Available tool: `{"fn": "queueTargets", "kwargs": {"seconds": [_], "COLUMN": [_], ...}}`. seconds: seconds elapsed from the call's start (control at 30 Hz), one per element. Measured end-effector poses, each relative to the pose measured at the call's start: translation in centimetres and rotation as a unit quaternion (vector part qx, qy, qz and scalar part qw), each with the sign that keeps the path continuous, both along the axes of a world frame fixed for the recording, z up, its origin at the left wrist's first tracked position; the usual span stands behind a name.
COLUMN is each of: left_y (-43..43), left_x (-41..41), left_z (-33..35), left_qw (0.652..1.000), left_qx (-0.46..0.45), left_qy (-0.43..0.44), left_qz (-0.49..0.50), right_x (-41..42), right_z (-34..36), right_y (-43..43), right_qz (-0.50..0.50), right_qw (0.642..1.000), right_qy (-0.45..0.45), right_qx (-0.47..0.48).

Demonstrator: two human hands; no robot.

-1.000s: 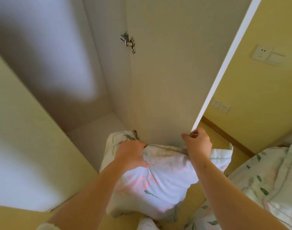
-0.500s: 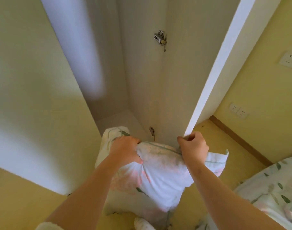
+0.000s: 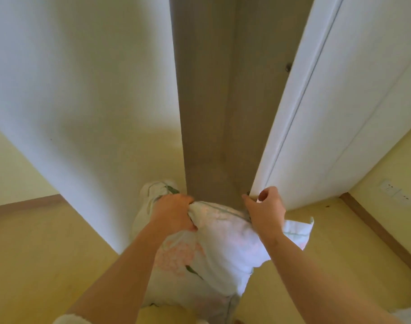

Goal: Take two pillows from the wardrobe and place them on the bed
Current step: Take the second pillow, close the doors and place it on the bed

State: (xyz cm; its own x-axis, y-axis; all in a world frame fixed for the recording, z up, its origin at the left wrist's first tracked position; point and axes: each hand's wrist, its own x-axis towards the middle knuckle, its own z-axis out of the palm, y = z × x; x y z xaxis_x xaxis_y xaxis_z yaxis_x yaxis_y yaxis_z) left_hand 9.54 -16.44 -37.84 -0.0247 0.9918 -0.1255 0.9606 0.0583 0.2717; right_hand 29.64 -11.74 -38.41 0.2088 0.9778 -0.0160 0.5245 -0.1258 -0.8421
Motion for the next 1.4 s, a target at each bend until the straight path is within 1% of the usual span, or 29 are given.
{"fn": "queueTargets", "kwargs": {"seconds": [0.13,0.3,0.43,0.5,0.63,0.83,1.03,1.2,1.4], "left_y": [-0.5,0.1,0.9,1.4,2.6,4.8,6.4,7.9,9.7], "left_x": [-1.8,-3.8,-5.0,-5.4,-6.0,-6.6,-6.9,-6.8,-7.2], "left_z": [0.3,0.8,1.2,1.4,1.9,3.0,3.4,3.4,3.3], "left_qw": [0.998,0.990,0.978,0.972,0.963,0.957,0.952,0.948,0.943], "left_qx": [0.001,0.008,0.017,0.027,0.047,0.071,0.088,0.126,0.144], "left_qy": [-0.024,-0.034,-0.047,-0.060,-0.067,-0.058,-0.043,0.006,-0.007], "left_qz": [0.060,0.136,0.201,0.227,0.256,0.274,0.289,0.293,0.301], "right_x": [-2.5,-5.5,-8.4,-9.6,-11.1,-12.4,-14.1,-15.2,-16.4], "right_z": [0.4,1.3,3.0,3.9,4.6,4.7,5.1,5.2,5.6], "right_y": [1.8,4.4,6.6,7.9,10.4,13.0,15.2,17.0,18.7], "right_qz": [0.079,0.180,0.248,0.271,0.310,0.381,0.418,0.451,0.459], "right_qw": [0.997,0.982,0.961,0.952,0.942,0.918,0.905,0.888,0.882], "right_qy": [-0.015,-0.030,-0.014,-0.007,-0.001,-0.020,-0.021,-0.076,-0.100], "right_qx": [0.017,0.050,0.122,0.142,0.129,0.111,0.071,0.047,0.030]}}
